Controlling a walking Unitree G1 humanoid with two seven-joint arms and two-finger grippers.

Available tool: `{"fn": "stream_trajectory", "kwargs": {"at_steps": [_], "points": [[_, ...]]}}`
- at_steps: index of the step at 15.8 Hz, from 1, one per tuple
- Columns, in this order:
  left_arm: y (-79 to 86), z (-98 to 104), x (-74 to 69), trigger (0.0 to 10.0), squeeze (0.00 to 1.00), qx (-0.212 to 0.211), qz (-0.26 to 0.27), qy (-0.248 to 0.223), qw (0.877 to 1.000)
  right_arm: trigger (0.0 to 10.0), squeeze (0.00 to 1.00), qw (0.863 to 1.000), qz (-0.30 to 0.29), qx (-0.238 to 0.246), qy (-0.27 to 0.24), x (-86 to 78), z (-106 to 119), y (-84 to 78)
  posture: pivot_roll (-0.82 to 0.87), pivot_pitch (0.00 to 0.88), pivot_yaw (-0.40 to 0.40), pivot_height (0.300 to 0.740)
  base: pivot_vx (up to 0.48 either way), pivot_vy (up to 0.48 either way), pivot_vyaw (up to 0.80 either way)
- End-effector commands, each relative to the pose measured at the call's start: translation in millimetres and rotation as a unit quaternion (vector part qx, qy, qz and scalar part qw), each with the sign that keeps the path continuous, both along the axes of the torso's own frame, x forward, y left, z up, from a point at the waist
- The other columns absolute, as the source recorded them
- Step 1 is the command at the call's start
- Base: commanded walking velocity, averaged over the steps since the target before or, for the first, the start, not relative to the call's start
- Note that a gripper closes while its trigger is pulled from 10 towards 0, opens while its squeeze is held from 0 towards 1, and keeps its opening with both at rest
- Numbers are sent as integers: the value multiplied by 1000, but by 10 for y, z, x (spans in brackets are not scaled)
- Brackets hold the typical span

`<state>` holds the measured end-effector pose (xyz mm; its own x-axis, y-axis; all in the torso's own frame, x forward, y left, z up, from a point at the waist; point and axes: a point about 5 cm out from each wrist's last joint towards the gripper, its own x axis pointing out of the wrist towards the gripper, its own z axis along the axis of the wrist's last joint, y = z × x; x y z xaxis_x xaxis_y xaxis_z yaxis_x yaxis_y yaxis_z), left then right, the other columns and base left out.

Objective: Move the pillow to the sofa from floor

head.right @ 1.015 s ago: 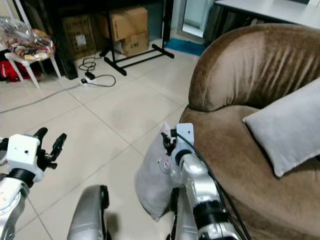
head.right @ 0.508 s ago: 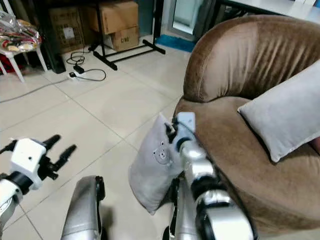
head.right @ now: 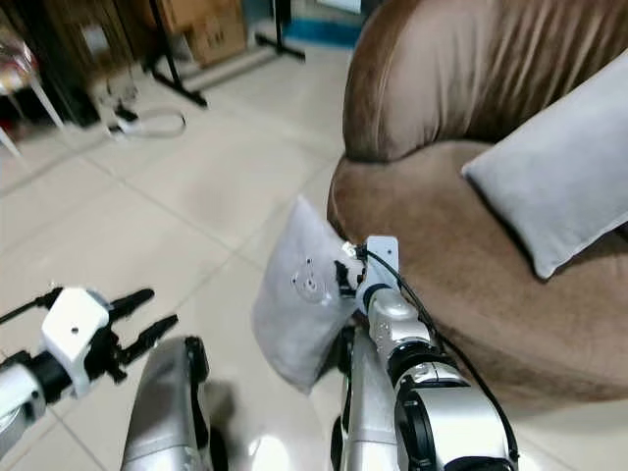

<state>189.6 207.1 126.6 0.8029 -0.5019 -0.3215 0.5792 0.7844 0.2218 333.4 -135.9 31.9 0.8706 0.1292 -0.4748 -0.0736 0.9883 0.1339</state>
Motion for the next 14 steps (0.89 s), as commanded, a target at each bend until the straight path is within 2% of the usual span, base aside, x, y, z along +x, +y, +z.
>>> {"fn": "stream_trajectory", "kwargs": {"at_steps": [1, 3, 4, 5, 6, 10, 14], "points": [[-26, 29, -32, 10000, 0, -1, -8, 3, 1000, 10000, 0, 1000, 16, 19, 1, -20, -19, 65, 90, 191, 12, 464, 0, 0, 0], [-61, 18, -48, 10000, 0, -4, -11, 10, 1000, 10000, 0, 999, 31, 12, -12, -26, -12, 179, 82, 200, 5, 464, 0, 0, 0], [-70, 24, -50, 10000, 0, -5, -9, 11, 1000, 8471, 0, 1000, 25, 2, -11, -24, -14, 190, 84, 200, -1, 464, 0, 0, 0], [-70, 27, -58, 10000, 0, -6, -7, 12, 1000, 1725, 0, 1000, 18, -2, -10, -17, -8, 189, 86, 196, -10, 464, 0, 0, 0], [-64, 27, -73, 10000, 0, -5, -5, 12, 1000, 0, 0, 1000, 19, -9, -9, -19, -12, 187, 89, 192, -14, 464, 0, 0, 0], [-66, 20, -100, 10000, 0, -3, -3, 16, 1000, 0, 0, 997, 24, -69, -5, -44, -51, 162, 88, 193, -16, 464, 0, 0, 0], [-75, 26, -98, 10000, 0, 0, -8, 18, 1000, 0, 0, 993, 33, -113, 10, -98, -117, 228, 92, 198, -13, 464, 0, 0, 0]]}}
